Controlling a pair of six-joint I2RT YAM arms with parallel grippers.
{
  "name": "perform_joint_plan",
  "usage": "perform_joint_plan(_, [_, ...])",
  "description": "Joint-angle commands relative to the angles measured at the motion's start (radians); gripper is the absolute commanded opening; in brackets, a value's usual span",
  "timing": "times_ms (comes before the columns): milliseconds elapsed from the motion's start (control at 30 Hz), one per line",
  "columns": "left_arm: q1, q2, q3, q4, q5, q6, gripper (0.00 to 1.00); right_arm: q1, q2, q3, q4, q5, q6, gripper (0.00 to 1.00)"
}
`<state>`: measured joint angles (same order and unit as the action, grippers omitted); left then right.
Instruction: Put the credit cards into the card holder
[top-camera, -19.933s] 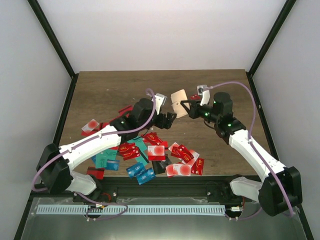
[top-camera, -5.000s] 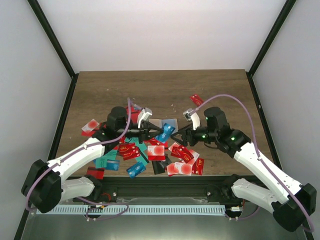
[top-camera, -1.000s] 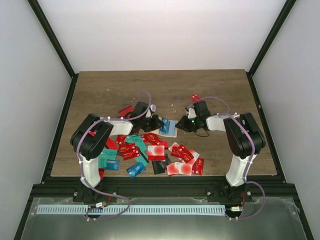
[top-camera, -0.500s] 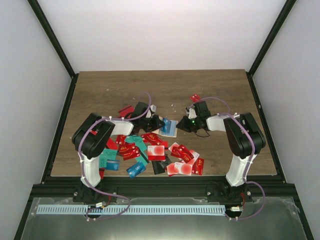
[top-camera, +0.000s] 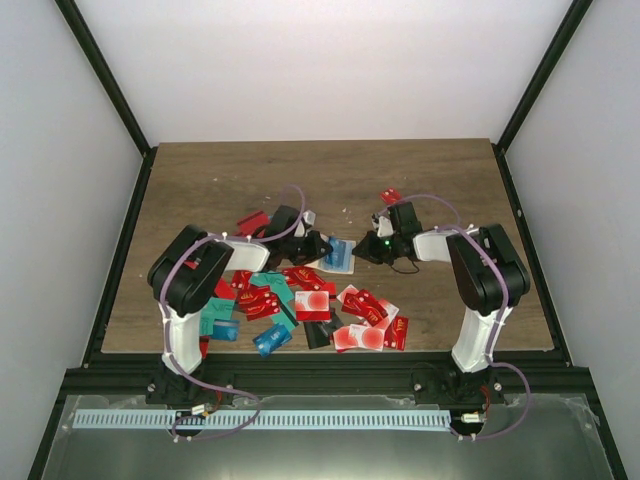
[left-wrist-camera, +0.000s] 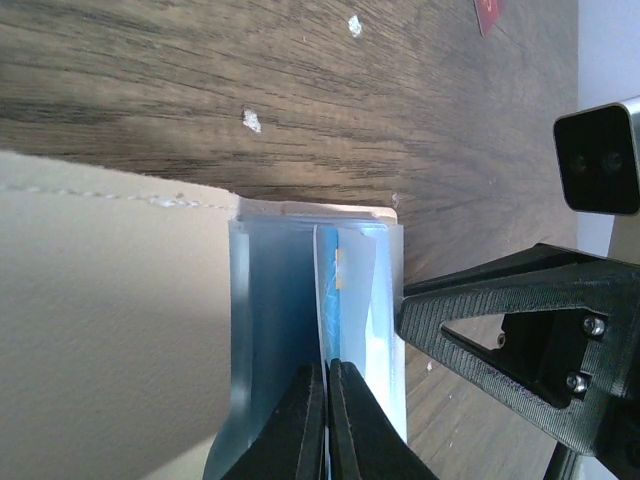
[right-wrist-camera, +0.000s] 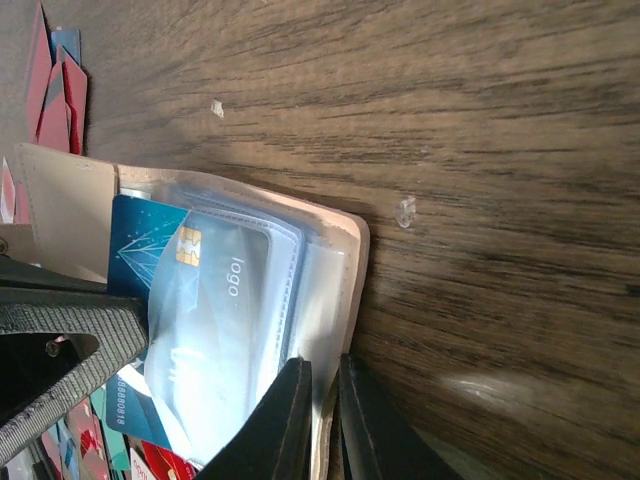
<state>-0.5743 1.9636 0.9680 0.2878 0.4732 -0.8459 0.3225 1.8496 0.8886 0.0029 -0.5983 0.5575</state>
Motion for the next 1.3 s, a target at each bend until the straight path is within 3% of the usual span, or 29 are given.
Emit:
perform_joint_plan(0, [-0.028, 0.048, 0.002, -0.039, 0.01, 0.001, 0.04, 0.008, 0.035, 0.031, 0.008, -0.02, -0.005, 0.11])
perform_joint_plan(300, [-0.033, 0.051, -0.005, -0.035, -0.005, -0.032, 0.04, 0.009, 0.043, 0.038, 0.015, -0.028, 0.001, 0.1])
perform_joint_plan(733, [-0.053, 0.034, -0.027, -0.035, -0.051, -0.096, 0.13, 0.008, 0.041, 0.035, 0.019, -0.022, 0.006, 0.1])
perform_joint_plan(1000, [-0.053, -0.062, -0.031, -0.163, -0.123, -0.032, 0.29, 0.006, 0.026, 0.033, 0.007, 0.001, -0.004, 0.1])
perform_joint_plan(1267, [-0.053, -0.125, 0.007, -0.288, -0.128, 0.059, 0.6, -0.006, 0.008, 0.036, 0.008, 0.001, -0.013, 0.1])
